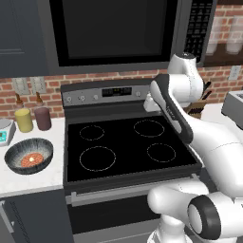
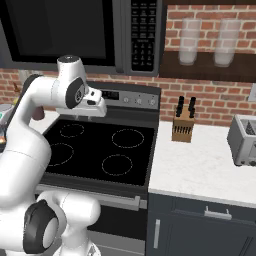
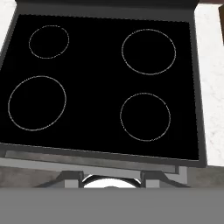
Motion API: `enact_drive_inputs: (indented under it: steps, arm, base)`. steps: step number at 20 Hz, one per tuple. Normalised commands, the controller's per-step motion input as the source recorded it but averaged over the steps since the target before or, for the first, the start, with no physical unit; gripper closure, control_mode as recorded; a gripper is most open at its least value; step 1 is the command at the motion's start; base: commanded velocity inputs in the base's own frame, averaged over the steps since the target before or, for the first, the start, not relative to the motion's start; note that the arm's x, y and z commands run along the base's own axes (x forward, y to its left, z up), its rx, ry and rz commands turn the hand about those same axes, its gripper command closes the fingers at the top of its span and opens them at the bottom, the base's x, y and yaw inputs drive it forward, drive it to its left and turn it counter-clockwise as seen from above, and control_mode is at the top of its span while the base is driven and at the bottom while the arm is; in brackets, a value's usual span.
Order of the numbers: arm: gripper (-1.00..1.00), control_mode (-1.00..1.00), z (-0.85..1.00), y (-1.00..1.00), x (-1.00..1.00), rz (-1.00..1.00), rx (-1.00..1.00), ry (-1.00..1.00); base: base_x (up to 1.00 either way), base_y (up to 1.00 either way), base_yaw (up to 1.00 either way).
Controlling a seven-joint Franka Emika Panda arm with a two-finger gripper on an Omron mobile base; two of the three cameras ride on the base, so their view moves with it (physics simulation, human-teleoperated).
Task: Open the microwave, place the bowl with waffle inside the microwave, then close the microwave door and turn it on.
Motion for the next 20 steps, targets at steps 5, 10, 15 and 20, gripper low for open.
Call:
enact_drive_inputs:
  steps: [5, 10, 15, 20]
  arm:
    - [-1.0, -1.0, 0.0, 0.0, -0.14, 0.0, 0.0, -0.01]
    - [-1.0, -1.0, -0.13, -0.02, -0.21, 0.0, -0.01, -0.05]
    - [-1.0, -1.0, -0.06, -0.15, -0.92, -0.02, -0.01, -0.44]
    - [-1.0, -1.0, 0.49, -0.01, -0.49, -0.02, -0.07, -0.57]
  base:
    - [0.0, 0.0, 0.0]
    - [0.0, 0.0, 0.0]
    - [0.0, 0.0, 0.0]
    - [0.0, 0.0, 0.0]
